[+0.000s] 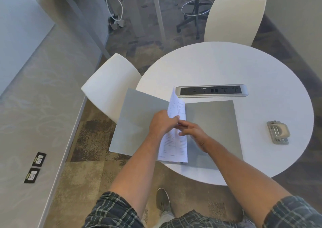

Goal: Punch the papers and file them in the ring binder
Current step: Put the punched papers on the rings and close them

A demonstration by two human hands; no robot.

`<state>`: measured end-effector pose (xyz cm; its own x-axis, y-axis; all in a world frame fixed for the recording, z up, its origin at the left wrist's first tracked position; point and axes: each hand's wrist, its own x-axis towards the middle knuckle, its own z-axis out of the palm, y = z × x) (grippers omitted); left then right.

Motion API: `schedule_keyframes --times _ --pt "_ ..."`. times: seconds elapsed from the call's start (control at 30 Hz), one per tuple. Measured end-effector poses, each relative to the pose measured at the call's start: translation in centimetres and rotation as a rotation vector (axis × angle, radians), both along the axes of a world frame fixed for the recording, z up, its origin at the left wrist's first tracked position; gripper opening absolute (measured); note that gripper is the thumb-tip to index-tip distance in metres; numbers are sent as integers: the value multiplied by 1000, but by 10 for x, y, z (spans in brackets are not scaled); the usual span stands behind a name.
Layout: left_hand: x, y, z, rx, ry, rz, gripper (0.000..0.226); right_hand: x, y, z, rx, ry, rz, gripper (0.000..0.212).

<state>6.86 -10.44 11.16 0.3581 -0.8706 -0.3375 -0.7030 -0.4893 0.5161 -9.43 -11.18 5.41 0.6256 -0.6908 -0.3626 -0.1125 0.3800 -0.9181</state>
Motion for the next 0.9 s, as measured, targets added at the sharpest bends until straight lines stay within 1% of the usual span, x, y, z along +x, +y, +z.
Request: schedule_keyframes --times 0.07,0.13,0.2,0.27,0.4,0.47,0.53,0.6,0.7,0.8,0.9 --pt "10 0 1 3 -33 22 34 3 3 -3 -13 -13 21 61" --pt "18 2 2 11 -64 30 30 5 4 -10 -27 -1 -37 59" --pt "28 4 2 16 -86 39 22 2 4 -19 -30 59 -116 58" --pt "37 6 -1 18 -99 64 16 -6 6 -30 -14 136 -106 61" --pt "52 8 -13 17 -135 76 16 -21 14 -48 -4 208 57 69" --pt "58 9 -21 17 -155 87 17 -23 16 -52 -65 270 141 76" --pt "64 10 -28 14 -183 113 17 -23 18 -57 -137 374 212 87" --pt "70 12 -34 -8 -213 141 15 -24 20 -61 -206 484 291 91" --pt "75 15 -40 -27 -238 132 16 -23 25 -68 -336 554 399 88" --pt "76 14 -45 -22 -230 137 15 -18 23 -70 -398 585 422 81" --pt "76 14 -48 -27 -205 161 13 -13 18 -71 -526 688 497 74"
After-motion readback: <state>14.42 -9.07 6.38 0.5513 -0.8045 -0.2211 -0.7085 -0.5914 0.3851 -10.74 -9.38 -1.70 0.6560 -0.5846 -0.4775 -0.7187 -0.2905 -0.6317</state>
